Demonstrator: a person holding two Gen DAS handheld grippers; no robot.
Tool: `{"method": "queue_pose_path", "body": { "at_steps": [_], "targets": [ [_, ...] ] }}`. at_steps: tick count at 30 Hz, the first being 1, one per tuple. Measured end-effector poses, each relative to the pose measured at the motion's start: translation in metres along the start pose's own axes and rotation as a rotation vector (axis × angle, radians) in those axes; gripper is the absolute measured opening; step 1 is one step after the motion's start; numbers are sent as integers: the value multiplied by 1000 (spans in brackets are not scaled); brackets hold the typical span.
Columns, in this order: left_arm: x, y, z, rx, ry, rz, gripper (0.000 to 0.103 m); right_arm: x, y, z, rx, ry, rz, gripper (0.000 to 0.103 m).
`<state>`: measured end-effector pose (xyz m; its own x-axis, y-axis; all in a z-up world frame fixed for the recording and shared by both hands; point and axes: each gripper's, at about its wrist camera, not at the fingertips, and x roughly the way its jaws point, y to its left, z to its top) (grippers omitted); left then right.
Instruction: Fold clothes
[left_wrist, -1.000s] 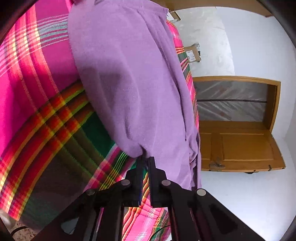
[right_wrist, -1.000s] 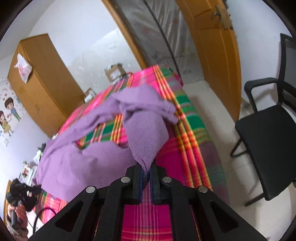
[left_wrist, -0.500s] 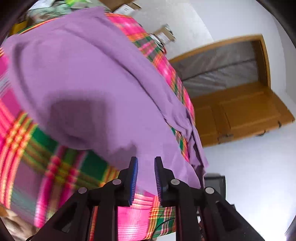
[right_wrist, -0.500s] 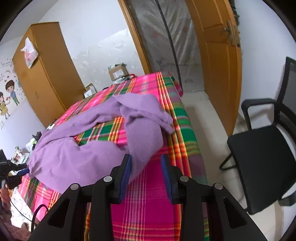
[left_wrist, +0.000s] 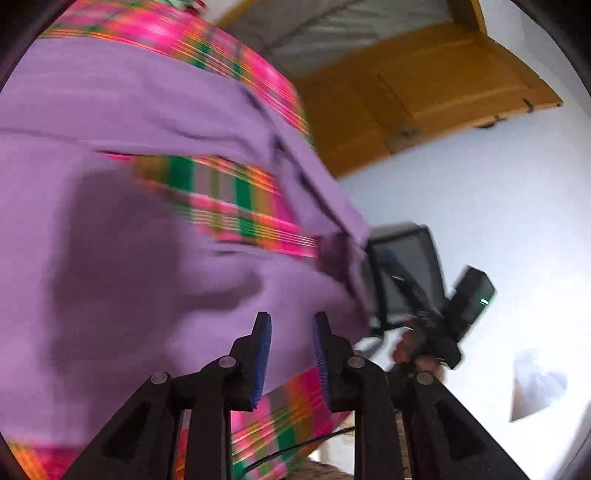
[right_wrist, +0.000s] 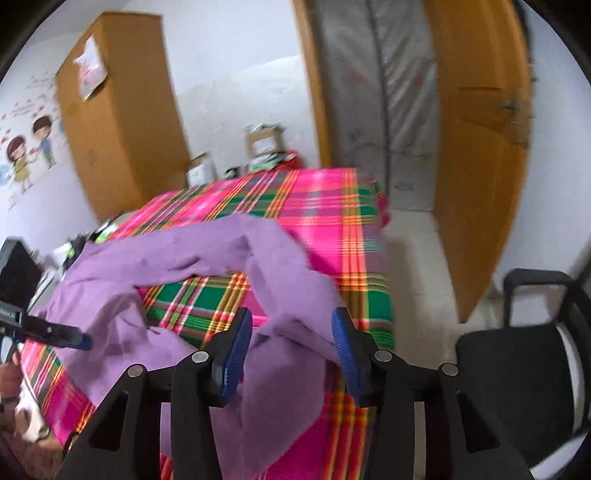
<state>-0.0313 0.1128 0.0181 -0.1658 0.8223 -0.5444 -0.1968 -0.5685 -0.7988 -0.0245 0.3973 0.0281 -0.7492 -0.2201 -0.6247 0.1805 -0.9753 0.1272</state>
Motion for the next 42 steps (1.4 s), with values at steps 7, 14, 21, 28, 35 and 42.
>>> {"method": "queue_pose_path", "body": {
  "at_steps": [7,14,21,28,35,42],
  "targets": [
    [61,-29,29,43,88,-113,26,31,2,14,-109,63,-34,56],
    [97,-37,45,-7,141,-189,28,62,-26,25,-44,147,69,57],
    [117,-40,50,-12,196,-181,31,68,-42,26,54,168,184,27],
    [132,-30,52,-57,235,-175,31,67,-47,29,68,150,200,19],
    [140,-21,51,-88,267,-165,30,66,-53,32,91,133,218,17],
    [127,-12,53,-105,202,-246,4,58,-62,38,138,104,240,17]
  ]
}}
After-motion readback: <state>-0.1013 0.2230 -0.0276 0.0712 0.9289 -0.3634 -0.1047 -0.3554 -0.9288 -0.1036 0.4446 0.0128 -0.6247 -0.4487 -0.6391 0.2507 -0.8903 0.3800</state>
